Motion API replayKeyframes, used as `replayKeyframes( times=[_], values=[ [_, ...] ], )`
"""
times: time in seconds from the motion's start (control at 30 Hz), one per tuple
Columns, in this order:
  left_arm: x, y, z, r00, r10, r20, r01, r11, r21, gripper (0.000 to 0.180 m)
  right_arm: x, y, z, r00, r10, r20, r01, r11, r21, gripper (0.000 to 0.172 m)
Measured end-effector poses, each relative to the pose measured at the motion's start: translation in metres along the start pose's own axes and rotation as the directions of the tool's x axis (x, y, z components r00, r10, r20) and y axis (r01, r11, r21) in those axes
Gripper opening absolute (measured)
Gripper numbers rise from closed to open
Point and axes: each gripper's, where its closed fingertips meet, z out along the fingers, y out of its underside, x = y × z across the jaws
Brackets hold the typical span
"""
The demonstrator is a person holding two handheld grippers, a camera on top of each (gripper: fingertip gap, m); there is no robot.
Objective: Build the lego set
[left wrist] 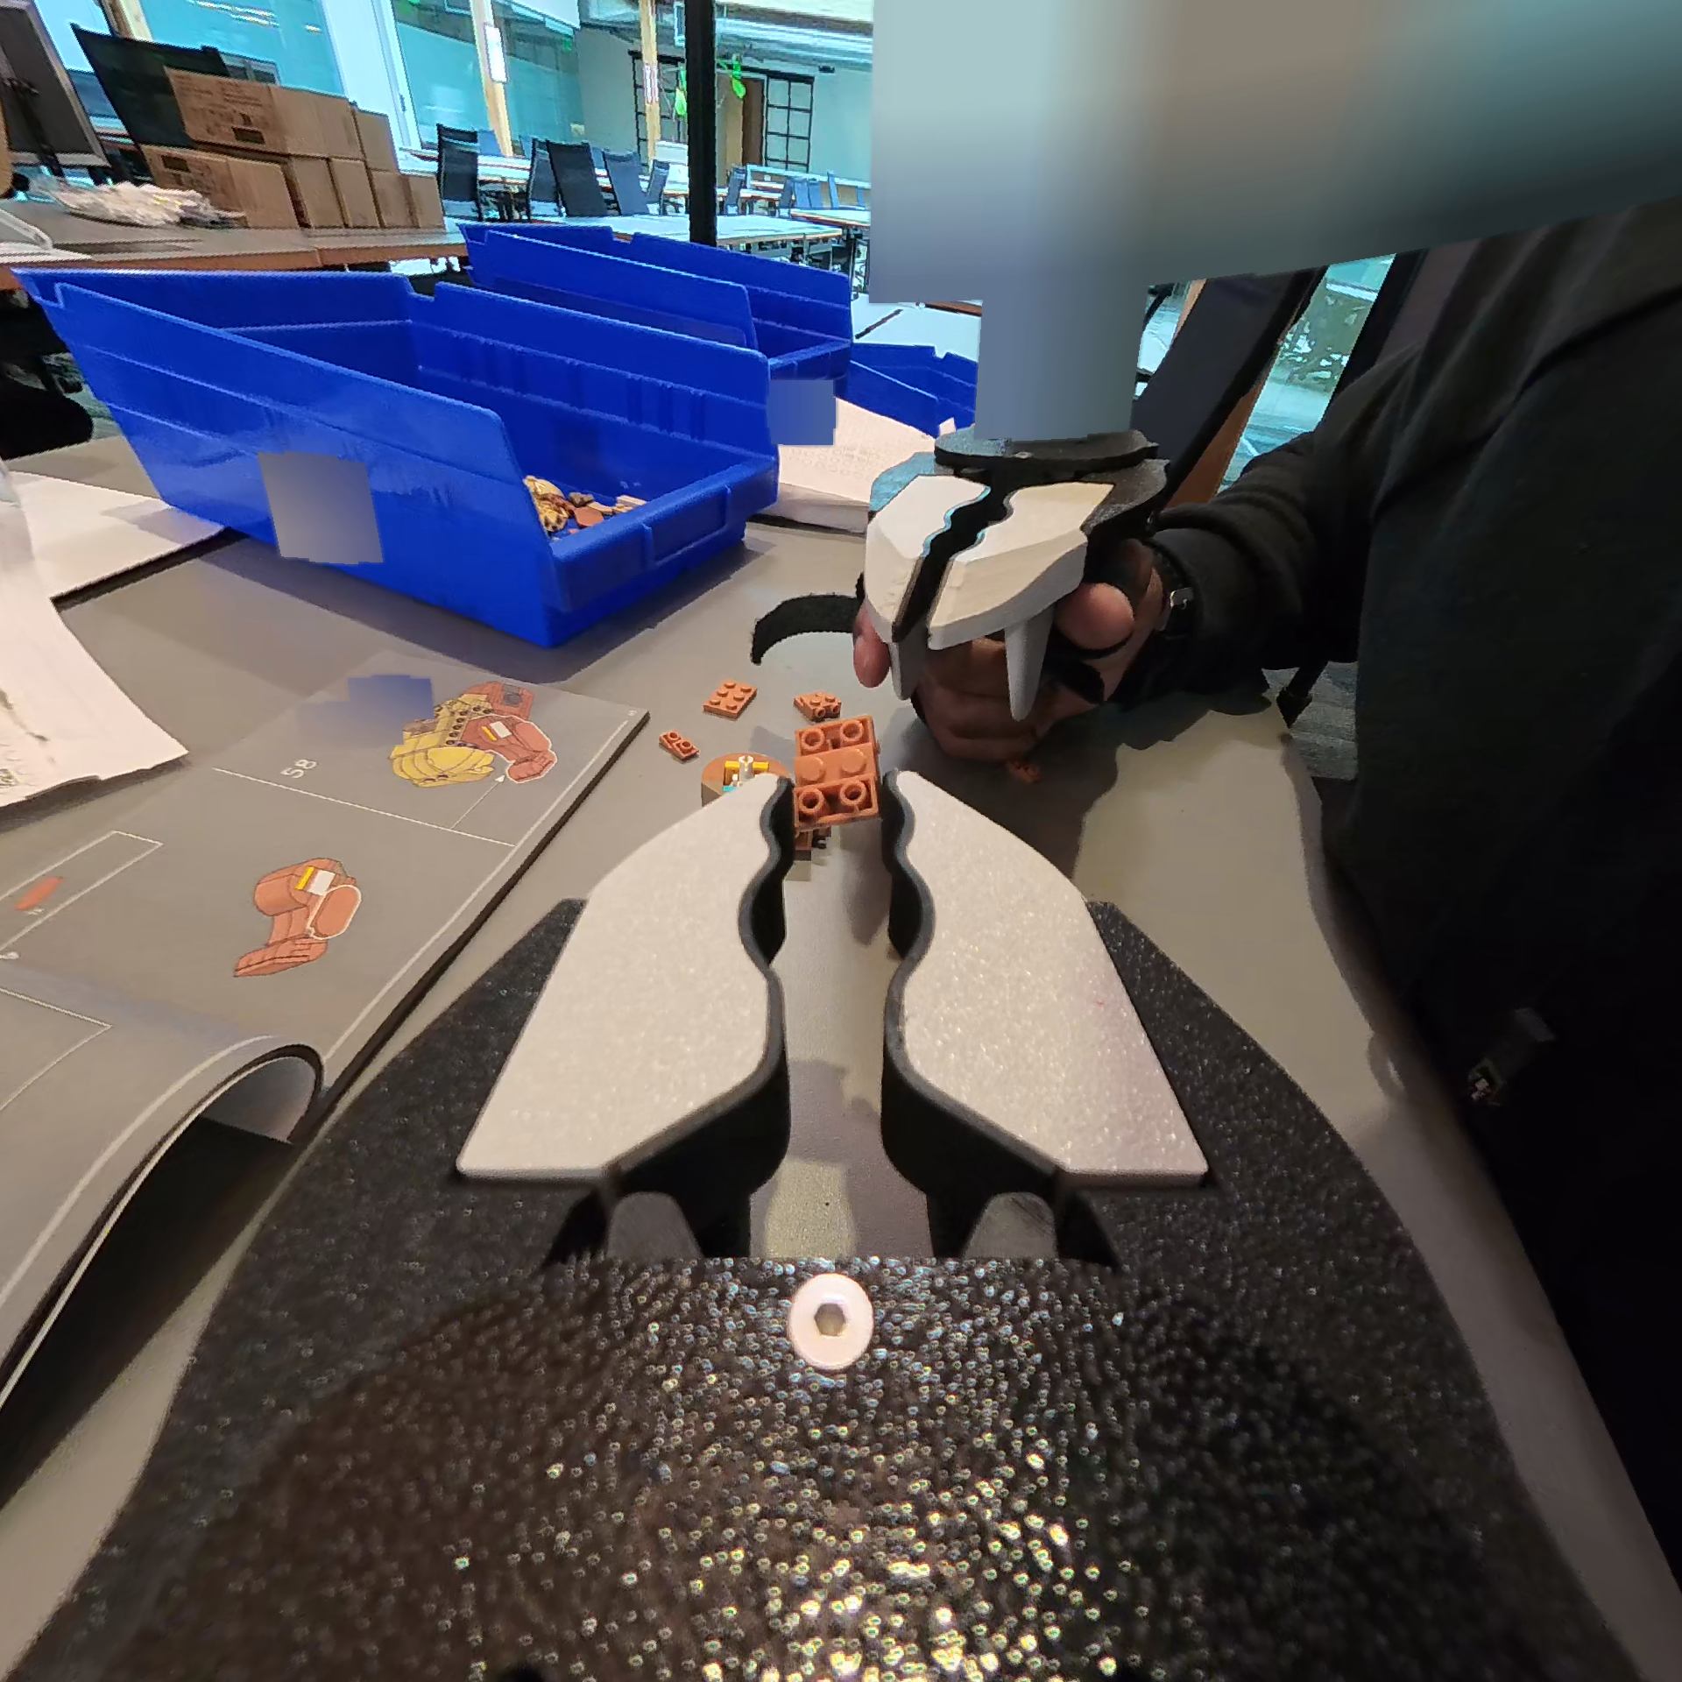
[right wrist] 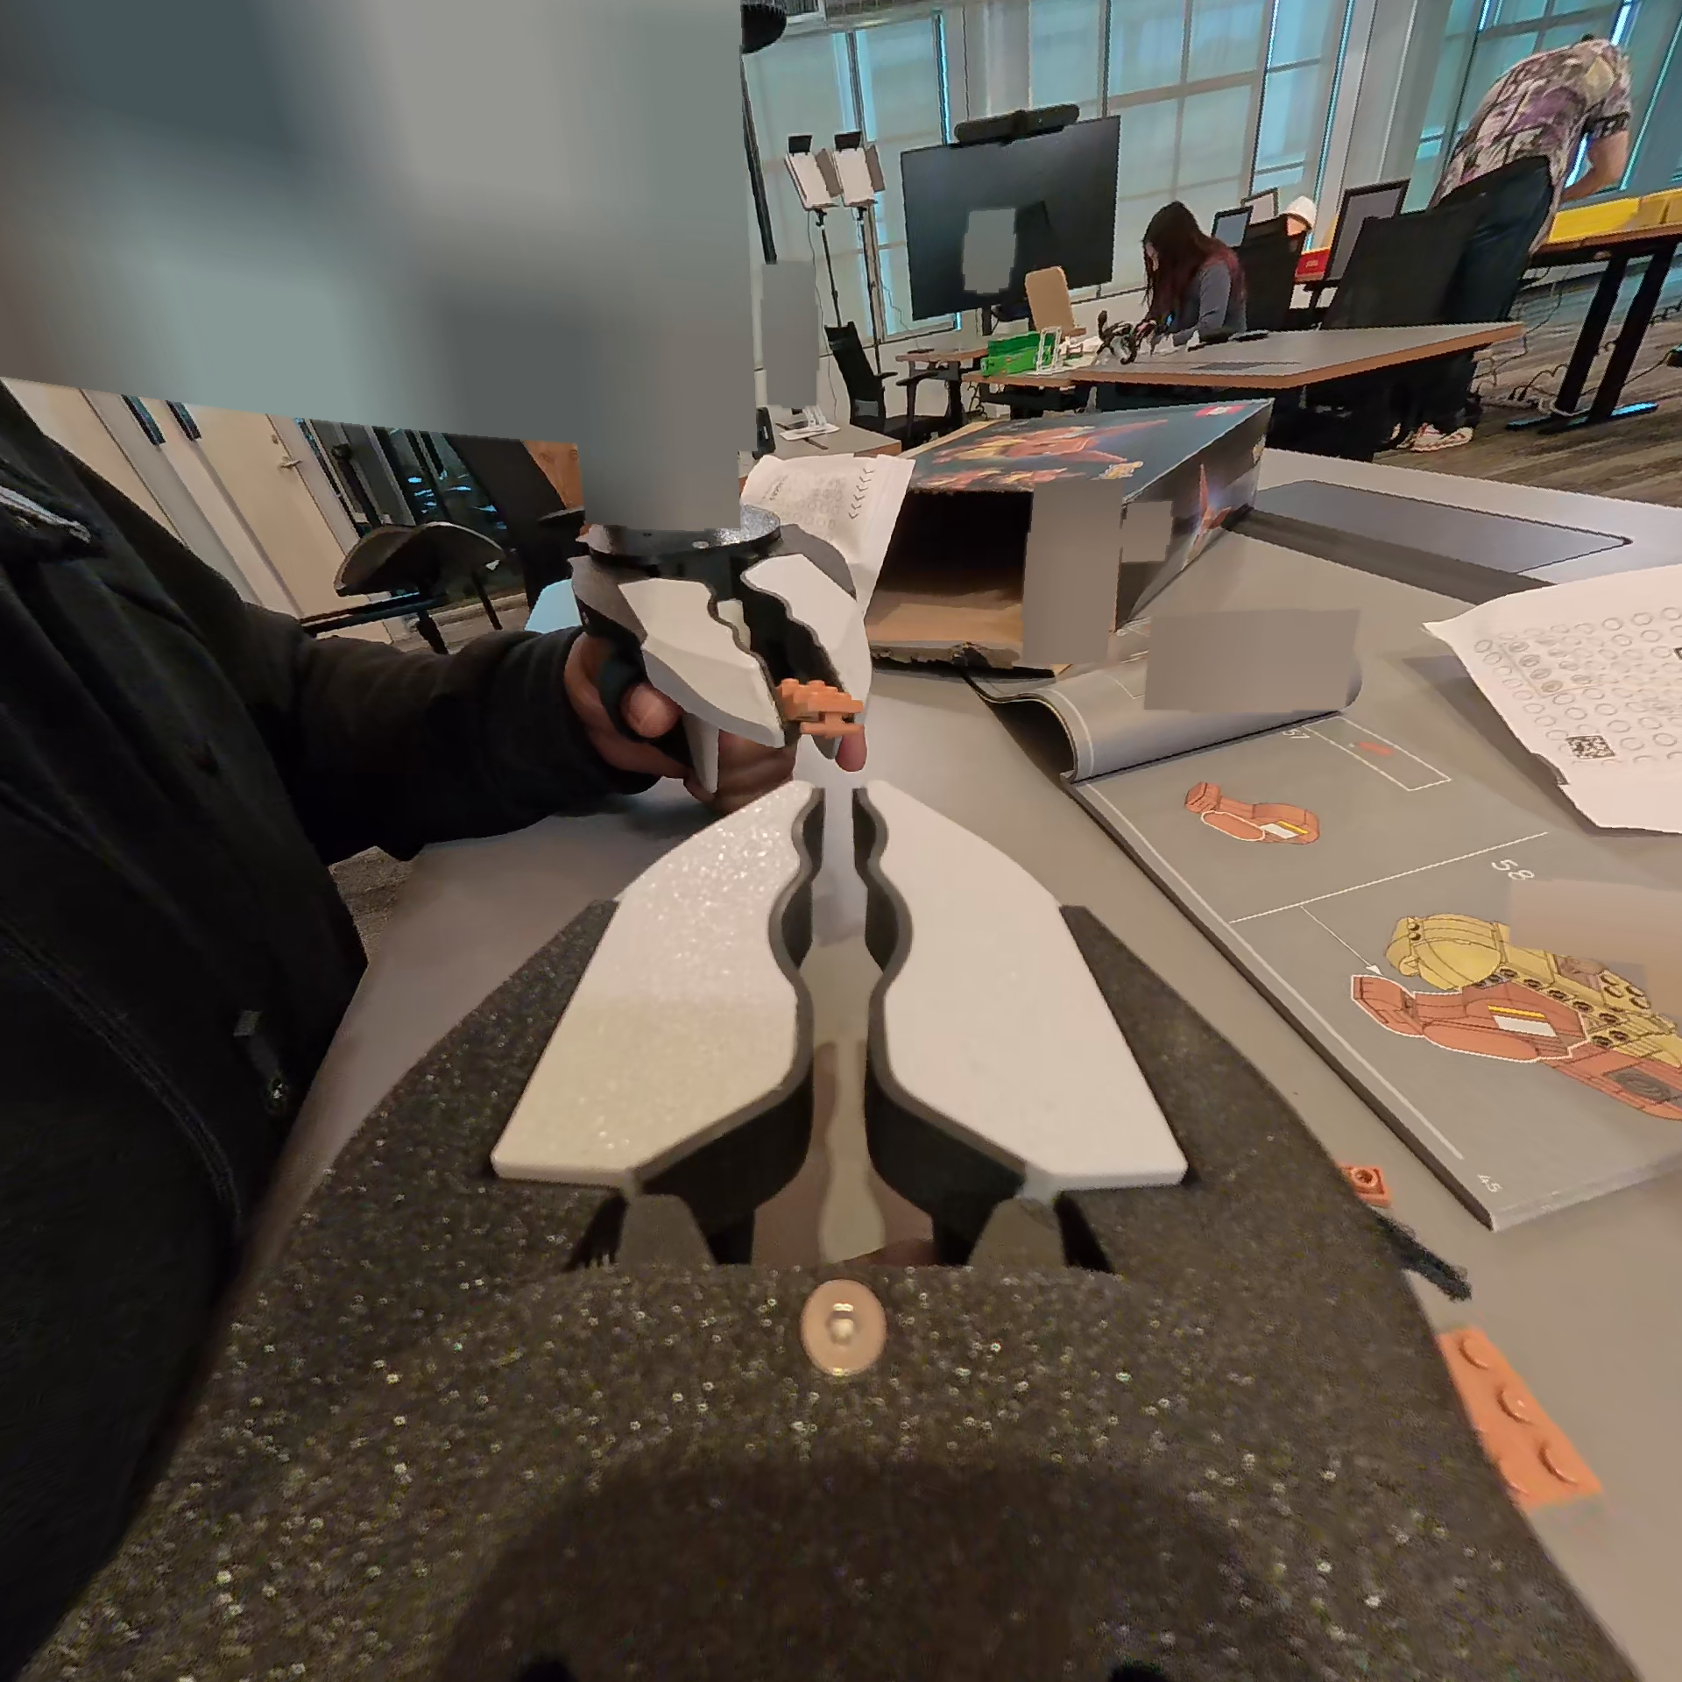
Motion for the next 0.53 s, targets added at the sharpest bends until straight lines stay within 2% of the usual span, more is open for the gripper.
replayKeyframes(
  times=[0.33,0.53],
  values=[
    [-0.002,0.001,-0.001,1.0,0.007,0.018,-0.007,1.0,-0.007,0.017,-0.001,0.0,0.0,1.0,-0.003,0.003,0.003,1.0,-0.001,0.005],
    [-0.01,0.01,-0.003,0.98,0.168,0.103,-0.157,0.982,-0.108,0.017,-0.003,0.001,0.0,1.0,-0.015,0.006,0.015,1.0,-0.006,0.005]
  ],
)
